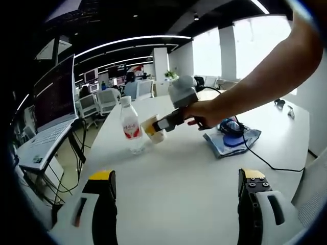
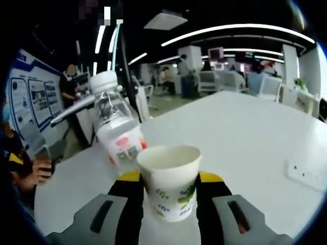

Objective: Arrange the tabletop items into an orderly group along one side of the table until the central work area is clear of visible clutter.

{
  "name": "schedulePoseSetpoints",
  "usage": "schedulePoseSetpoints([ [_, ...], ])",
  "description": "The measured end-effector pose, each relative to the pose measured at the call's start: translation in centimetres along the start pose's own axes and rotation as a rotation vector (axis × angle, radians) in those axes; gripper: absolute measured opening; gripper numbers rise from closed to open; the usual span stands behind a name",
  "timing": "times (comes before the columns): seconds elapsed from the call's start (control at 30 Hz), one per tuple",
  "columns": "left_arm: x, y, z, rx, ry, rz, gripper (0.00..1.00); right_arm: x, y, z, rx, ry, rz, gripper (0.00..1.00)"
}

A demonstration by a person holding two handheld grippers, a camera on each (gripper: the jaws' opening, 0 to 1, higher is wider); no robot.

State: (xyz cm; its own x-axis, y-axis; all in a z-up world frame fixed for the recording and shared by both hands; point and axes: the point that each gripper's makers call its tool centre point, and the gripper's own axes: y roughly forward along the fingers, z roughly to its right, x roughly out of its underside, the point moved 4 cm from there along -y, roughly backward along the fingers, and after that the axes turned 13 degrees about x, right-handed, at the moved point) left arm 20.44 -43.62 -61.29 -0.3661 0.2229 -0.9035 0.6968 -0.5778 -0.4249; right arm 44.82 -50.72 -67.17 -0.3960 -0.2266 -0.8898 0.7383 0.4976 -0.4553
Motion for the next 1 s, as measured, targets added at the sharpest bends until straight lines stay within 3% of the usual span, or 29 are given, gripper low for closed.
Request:
schedulePoseSetpoints([
  [1.0,0.0,0.3,0.5,0.012,0.002,0.000,1.00,2.1,-0.2,1.0,0.000,-0.042,-0.014,0.37],
])
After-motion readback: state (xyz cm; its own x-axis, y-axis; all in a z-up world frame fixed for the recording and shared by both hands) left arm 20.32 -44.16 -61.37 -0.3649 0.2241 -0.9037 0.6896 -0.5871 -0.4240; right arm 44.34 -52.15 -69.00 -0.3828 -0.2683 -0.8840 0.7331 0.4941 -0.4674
